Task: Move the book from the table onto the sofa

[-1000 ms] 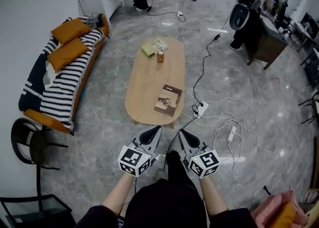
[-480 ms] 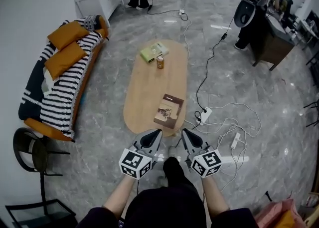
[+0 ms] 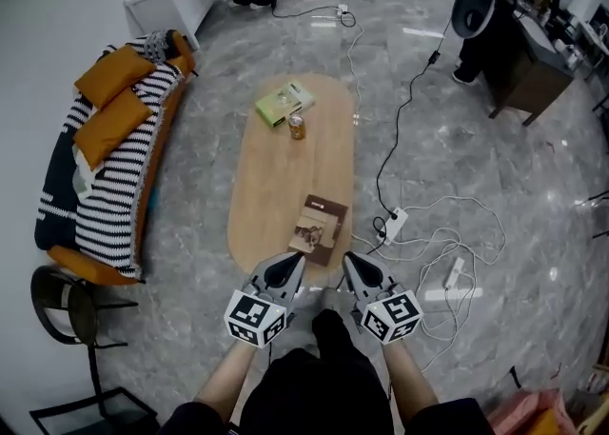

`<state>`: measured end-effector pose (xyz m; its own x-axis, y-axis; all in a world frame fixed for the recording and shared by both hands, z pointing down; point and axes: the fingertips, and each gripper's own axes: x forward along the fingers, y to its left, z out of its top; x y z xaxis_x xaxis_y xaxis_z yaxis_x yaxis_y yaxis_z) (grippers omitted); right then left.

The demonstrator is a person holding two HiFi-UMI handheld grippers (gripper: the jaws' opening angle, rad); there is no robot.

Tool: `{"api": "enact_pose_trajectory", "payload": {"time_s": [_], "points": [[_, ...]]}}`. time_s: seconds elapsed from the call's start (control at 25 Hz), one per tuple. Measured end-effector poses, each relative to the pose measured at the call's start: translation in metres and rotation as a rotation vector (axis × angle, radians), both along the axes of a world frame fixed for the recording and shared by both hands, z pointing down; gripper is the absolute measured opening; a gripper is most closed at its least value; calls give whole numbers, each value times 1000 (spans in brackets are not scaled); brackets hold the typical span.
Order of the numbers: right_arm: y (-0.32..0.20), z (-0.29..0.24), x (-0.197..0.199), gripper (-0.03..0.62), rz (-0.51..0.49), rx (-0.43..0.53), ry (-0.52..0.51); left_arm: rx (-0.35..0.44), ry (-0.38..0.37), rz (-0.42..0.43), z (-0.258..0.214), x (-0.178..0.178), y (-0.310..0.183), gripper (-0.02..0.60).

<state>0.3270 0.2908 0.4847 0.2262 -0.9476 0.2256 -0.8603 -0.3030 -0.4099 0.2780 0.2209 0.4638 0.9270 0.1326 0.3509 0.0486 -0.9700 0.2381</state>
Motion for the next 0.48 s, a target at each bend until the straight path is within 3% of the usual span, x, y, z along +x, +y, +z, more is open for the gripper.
{"api": "enact_pose_trajectory", "payload": {"time_s": [0.48], "points": [[-28,86,59,25,112,-52,-146,-20,-110,34,71,57,-48,15]]}}
